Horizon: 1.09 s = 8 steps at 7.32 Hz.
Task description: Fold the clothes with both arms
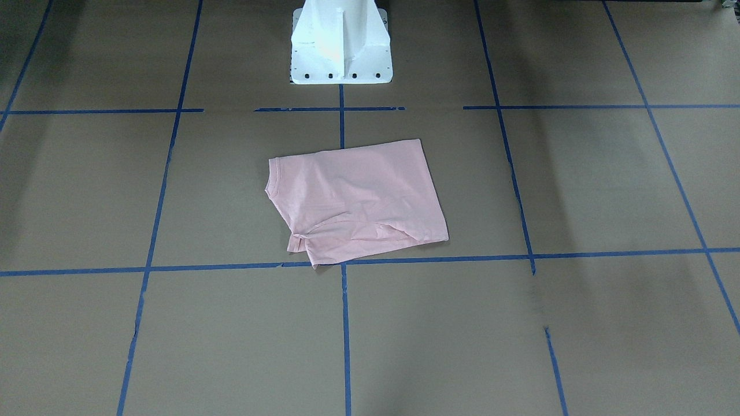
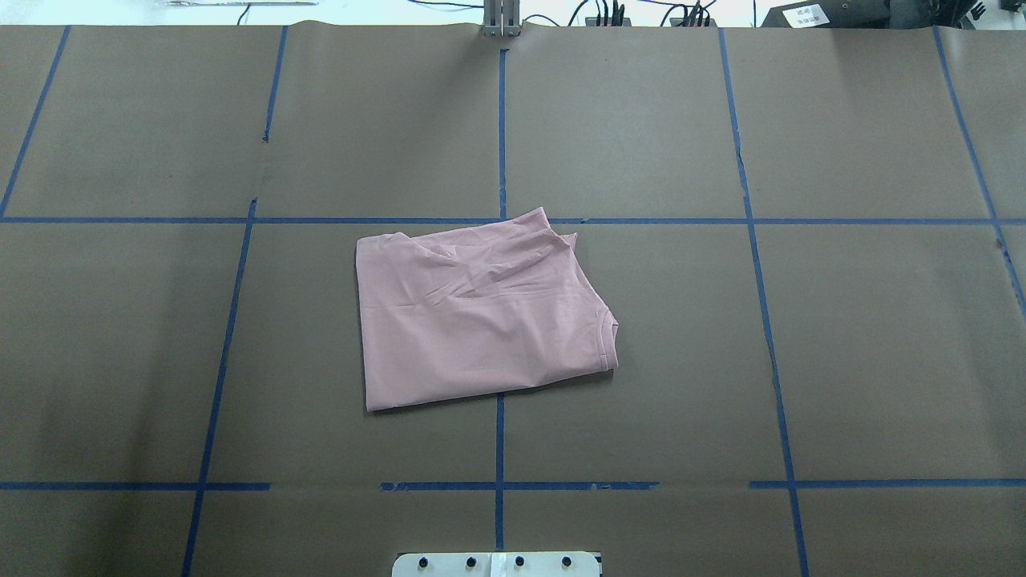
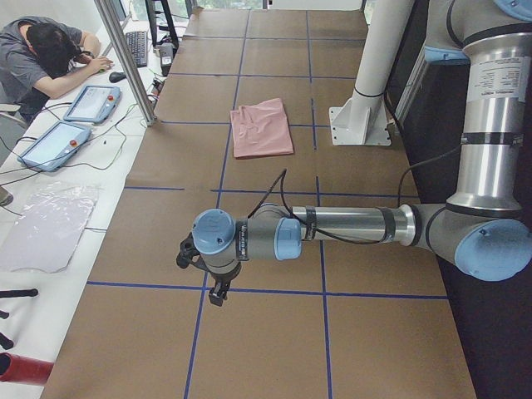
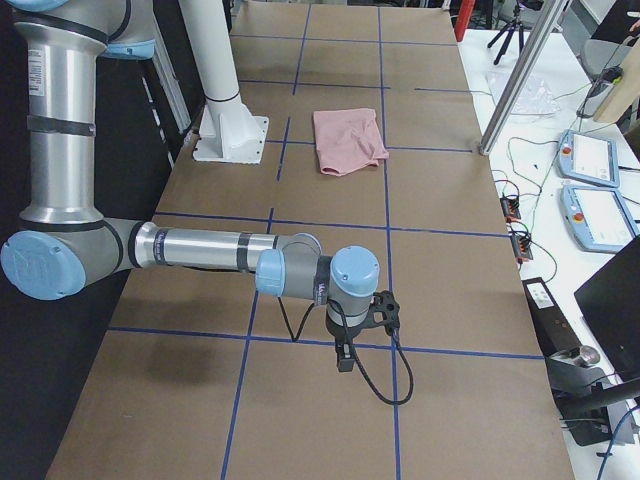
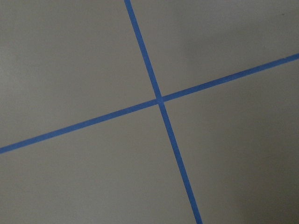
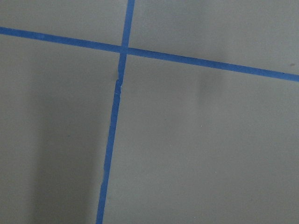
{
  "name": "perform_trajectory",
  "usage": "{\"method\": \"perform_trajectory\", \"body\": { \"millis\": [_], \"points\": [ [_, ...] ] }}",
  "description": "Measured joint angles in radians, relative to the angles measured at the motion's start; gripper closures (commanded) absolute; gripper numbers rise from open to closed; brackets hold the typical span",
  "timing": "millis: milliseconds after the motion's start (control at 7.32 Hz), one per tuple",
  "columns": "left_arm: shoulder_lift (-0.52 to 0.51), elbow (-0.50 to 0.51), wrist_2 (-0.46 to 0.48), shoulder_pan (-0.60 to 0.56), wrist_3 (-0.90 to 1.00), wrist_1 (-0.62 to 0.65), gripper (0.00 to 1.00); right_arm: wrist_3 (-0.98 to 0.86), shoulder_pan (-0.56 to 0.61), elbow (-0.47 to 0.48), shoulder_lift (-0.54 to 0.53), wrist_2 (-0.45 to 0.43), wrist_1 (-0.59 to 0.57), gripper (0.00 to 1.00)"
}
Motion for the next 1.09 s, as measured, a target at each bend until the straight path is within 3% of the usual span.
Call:
{"method": "perform_trajectory", "body": {
  "millis": [1093],
  "points": [
    [0.001,-0.083,0.018,0.001,-0.110,-0.006,0.00,0.002,0.000,0.007,-0.018,0.039,0.008,0.00]
  ]
}}
